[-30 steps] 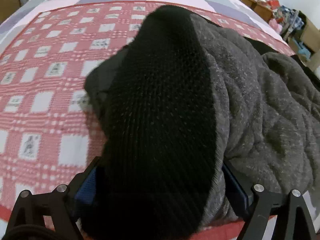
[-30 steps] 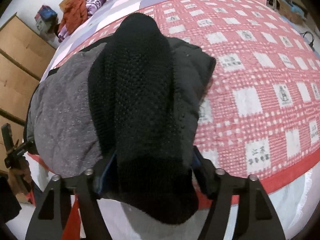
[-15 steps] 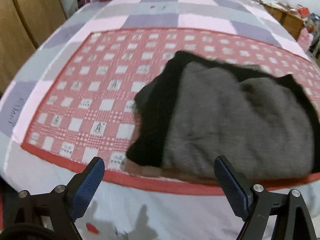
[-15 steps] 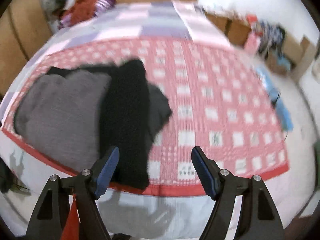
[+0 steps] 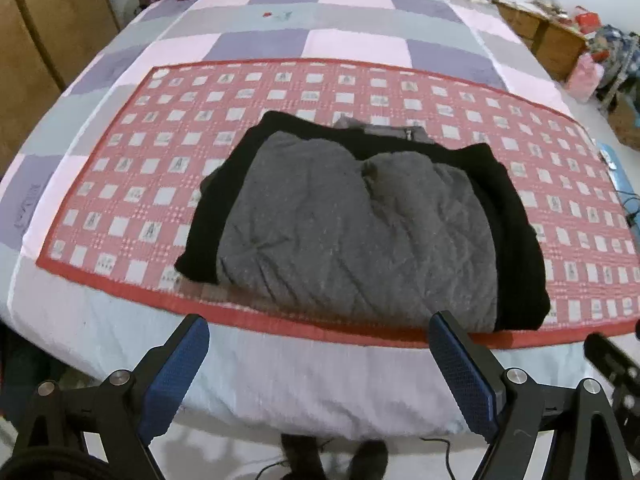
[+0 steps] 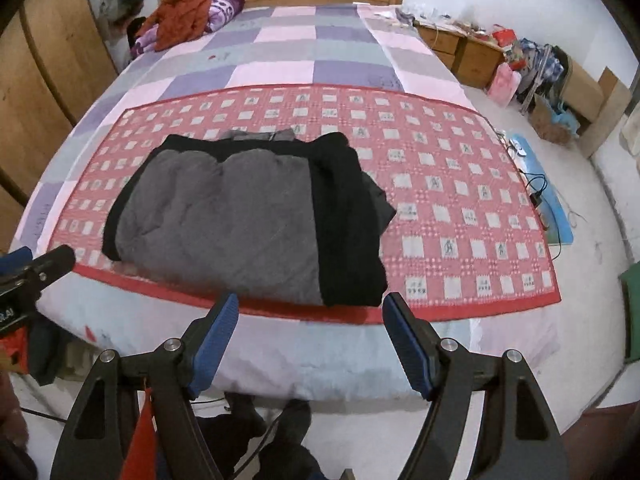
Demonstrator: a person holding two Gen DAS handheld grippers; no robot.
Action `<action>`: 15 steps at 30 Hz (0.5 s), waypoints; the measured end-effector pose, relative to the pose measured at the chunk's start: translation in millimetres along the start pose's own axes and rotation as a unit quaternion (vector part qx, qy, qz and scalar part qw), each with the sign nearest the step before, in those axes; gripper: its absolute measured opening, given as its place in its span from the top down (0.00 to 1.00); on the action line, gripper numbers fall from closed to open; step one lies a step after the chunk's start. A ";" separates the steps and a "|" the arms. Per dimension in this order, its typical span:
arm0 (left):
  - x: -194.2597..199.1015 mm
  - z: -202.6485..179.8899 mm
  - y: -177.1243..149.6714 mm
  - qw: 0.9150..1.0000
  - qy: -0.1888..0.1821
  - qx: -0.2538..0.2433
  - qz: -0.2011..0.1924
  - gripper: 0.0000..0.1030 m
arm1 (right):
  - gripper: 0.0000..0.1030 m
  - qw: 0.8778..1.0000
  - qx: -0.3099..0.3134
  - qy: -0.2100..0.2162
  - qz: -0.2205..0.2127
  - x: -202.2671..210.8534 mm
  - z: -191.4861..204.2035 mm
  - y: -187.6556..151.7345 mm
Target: Fold large clothes
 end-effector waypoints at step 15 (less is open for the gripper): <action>18.4 -8.9 -6.2 1.000 0.002 -0.017 0.017 0.10 | 0.25 0.999 0.036 0.025 0.013 21.9 40.0 0.4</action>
Point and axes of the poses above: each gripper's, at about its wrist camera, not at the fingertips, and x roughly against the way its jaws point, z to its left, y to its top, the point moved 6 cm from there along -x, roughly the way its jaws point, and after that the axes turned 3 degrees about -y, right-handed, at the moved point
